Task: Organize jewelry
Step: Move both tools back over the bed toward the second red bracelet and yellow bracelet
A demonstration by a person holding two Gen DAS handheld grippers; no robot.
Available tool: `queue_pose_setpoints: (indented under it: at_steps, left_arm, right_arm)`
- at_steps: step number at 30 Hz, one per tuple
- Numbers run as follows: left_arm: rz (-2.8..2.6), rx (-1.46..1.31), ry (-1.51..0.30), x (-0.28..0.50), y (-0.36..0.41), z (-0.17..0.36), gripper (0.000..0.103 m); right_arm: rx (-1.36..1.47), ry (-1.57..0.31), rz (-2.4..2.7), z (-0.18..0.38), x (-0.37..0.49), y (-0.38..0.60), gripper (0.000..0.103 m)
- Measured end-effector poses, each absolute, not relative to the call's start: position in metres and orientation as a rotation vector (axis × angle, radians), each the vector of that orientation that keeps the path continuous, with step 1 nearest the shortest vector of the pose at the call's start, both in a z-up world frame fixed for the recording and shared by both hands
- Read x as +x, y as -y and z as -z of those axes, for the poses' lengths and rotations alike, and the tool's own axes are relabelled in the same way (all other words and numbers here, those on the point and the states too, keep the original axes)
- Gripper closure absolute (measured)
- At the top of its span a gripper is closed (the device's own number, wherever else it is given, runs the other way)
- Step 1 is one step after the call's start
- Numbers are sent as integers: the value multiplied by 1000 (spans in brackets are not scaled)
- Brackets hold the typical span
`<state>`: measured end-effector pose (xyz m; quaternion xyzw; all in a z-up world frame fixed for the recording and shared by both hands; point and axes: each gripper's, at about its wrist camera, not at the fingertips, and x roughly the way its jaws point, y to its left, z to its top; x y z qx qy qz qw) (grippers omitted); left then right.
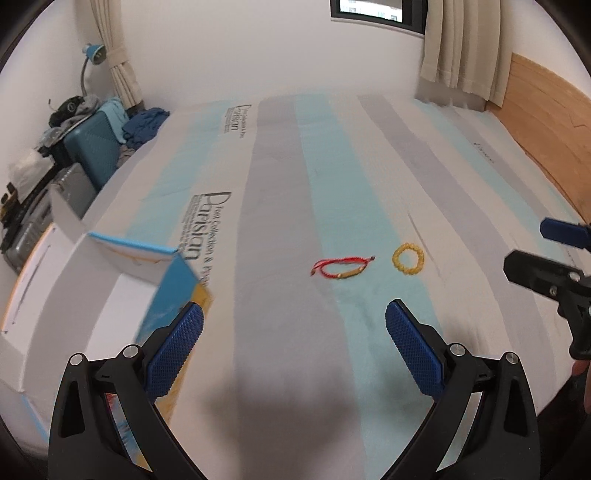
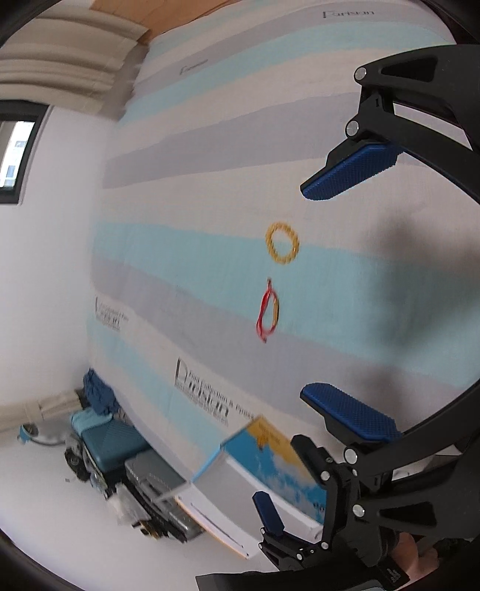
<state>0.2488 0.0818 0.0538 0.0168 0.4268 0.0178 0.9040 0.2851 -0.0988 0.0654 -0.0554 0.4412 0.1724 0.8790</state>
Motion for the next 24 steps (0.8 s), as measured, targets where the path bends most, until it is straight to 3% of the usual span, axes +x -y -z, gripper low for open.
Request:
queue_pose_setpoints:
  at_steps: [12,24]
  left_arm:
    - [12,39,-928,345,-68,25,6]
    - [43,48,-979,394,-61,82,6]
  right_arm:
    - [-131,-1040,-295,32,380,121,8]
    - [-191,-1086,-291,88,420,115,8]
